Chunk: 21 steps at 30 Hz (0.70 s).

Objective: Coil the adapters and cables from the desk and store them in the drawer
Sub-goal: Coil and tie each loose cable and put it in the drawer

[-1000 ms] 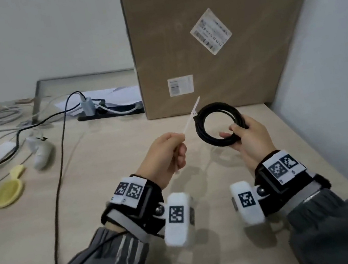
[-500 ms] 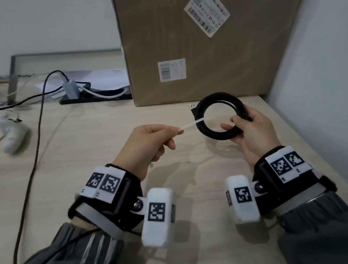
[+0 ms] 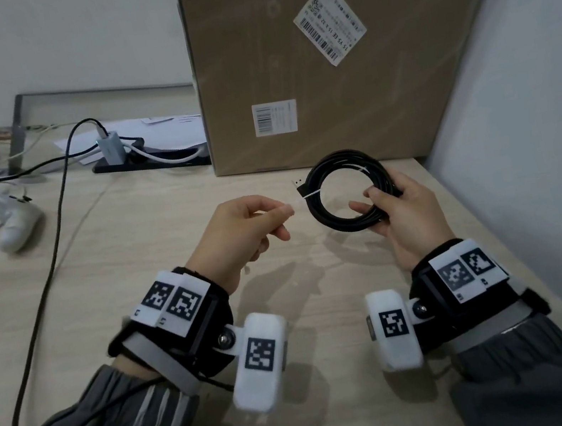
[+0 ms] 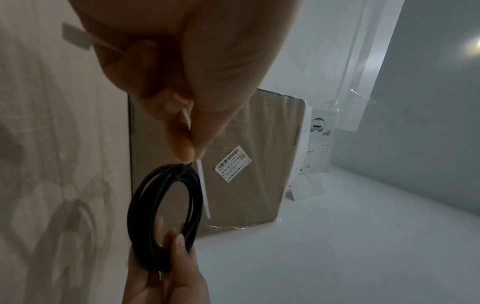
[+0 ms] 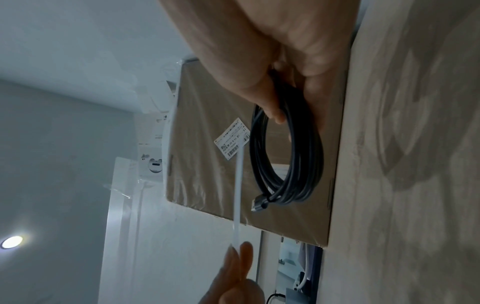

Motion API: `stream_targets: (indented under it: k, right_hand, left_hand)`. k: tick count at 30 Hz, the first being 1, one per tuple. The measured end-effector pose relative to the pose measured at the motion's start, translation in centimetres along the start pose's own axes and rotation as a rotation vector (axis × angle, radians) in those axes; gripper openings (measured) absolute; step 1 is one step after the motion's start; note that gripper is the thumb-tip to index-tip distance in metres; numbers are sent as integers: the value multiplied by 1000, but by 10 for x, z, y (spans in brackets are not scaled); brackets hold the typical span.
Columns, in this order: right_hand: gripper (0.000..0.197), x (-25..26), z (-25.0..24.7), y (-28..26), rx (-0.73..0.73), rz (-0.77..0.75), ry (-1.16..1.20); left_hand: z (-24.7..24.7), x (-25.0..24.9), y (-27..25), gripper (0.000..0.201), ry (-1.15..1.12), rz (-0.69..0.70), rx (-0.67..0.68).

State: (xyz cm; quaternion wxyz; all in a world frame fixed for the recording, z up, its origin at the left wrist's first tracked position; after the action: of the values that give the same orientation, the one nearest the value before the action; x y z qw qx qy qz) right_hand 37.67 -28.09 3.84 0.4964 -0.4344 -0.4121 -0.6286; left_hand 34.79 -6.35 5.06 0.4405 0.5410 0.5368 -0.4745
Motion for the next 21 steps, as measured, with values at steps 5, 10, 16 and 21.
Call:
stream_targets:
  k: [5,10,16,21]
  right_hand:
    - [33,-2,3,-2,25,-1,-7]
    - [37,2,12,-7,96,-62,-112]
    - [42,11,24,-17,225,-152,-216]
    - [45,8,34,-22,317,-155,-272]
  left_hand:
    - [2,3,-1,20,11,-36,18]
    - [7,12,-1,21,61,-129,82]
    - [22,8,-2,21,-88,-155,138]
    - [30,9,0,22,-349,-238,124]
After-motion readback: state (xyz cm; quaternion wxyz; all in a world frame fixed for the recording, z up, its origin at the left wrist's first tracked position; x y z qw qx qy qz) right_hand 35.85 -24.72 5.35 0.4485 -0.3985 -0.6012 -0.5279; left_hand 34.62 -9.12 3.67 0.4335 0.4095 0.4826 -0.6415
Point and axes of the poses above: each hand's wrist, its own y-axis towards the middle knuckle, its own z-axis out of the palm, x = y × z, the point moved 6 cm from there along y, towards the middle knuckle, and after that the axes turned 3 degrees about y, right-handed, at the moved point
